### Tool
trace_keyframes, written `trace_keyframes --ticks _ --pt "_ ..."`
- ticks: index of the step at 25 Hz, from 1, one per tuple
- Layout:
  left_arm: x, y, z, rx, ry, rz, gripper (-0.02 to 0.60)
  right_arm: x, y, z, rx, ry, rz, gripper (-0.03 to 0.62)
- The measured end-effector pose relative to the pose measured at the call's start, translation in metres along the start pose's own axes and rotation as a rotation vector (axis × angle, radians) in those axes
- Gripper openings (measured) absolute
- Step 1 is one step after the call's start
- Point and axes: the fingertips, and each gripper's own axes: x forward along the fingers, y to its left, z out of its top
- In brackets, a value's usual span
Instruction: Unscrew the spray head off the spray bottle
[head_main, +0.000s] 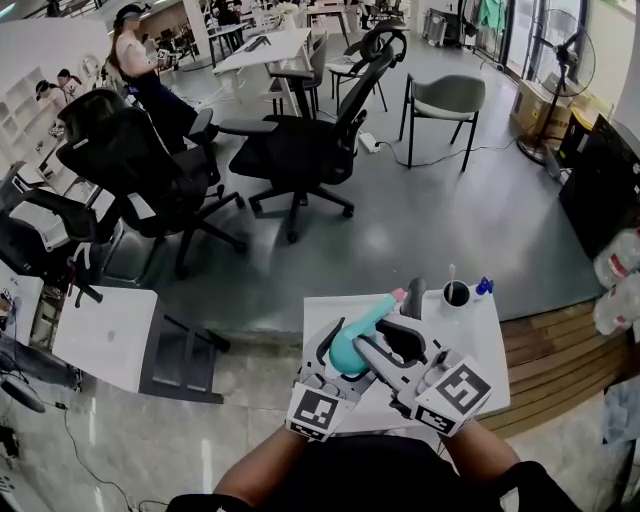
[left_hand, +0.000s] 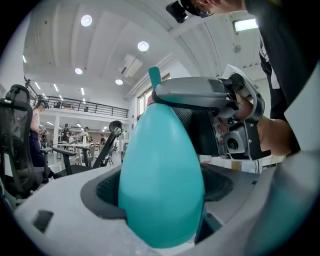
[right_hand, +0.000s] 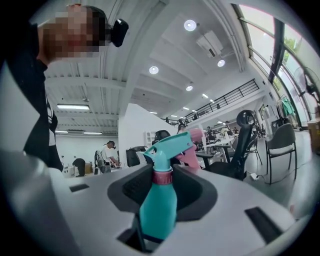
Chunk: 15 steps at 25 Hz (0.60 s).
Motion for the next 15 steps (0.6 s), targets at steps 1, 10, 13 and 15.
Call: trace_keyframes --ticks 1,10,13,15 --pt "0.0 -0.001 0.001 -0.006 0.0 -0.009 0.429 -0.001 0.0 0.001 -0.002 -0.002 0.009 0.131" --pt "-0.006 -0.025 0.01 -0.108 -0.033 -0.229 0.428 -0.008 0.012 0.0 -0.008 0.004 0.201 0.13" --pt "-0.015 -0.04 0.022 -0.127 -0.059 -0.352 0.428 -0.019 0.024 0.005 -0.019 -0.009 0.354 0.13" --pt "-0.021 -0.048 0.028 -0.098 -0.067 -0.425 0.429 -0.027 0.031 0.008 -0.034 -0.01 0.456 0.132"
